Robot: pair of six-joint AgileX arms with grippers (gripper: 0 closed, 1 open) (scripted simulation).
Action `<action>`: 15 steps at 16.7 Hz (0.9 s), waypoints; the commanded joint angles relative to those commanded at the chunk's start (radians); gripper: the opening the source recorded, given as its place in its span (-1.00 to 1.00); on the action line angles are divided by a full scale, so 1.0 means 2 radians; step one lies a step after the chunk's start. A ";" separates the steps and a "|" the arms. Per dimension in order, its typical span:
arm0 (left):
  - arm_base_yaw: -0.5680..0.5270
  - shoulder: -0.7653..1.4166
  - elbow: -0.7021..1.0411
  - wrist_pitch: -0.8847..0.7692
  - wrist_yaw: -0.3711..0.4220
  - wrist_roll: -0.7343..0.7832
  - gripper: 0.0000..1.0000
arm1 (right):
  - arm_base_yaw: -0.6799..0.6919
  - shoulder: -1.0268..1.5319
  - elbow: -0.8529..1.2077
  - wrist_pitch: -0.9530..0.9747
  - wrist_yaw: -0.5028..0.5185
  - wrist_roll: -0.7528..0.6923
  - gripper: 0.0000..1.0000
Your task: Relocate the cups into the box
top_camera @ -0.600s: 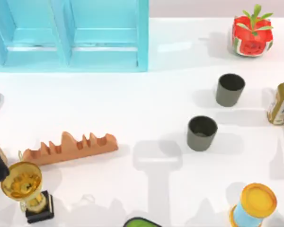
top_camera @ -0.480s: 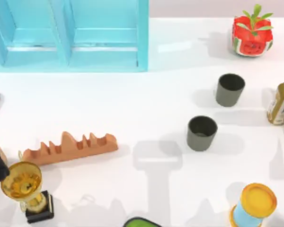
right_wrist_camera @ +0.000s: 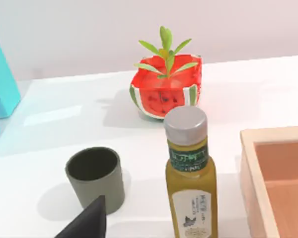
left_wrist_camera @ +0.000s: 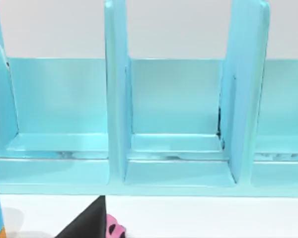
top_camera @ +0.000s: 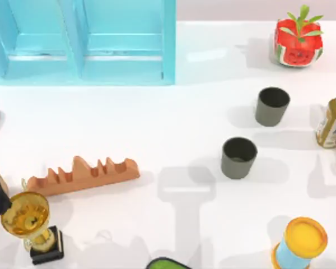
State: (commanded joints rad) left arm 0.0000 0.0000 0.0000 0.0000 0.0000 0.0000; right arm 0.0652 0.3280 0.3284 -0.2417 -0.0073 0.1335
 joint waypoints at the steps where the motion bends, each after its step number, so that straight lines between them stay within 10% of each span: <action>1: 0.000 0.000 0.000 0.000 0.000 0.000 1.00 | 0.007 0.040 0.037 -0.029 0.000 0.012 1.00; 15: 0.000 0.000 0.000 0.000 0.000 0.000 1.00 | 0.123 0.739 0.687 -0.502 0.020 0.114 1.00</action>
State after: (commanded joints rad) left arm 0.0000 0.0000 0.0000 0.0000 0.0000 0.0000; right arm 0.3117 1.8057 1.7032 -1.2466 0.0320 0.3623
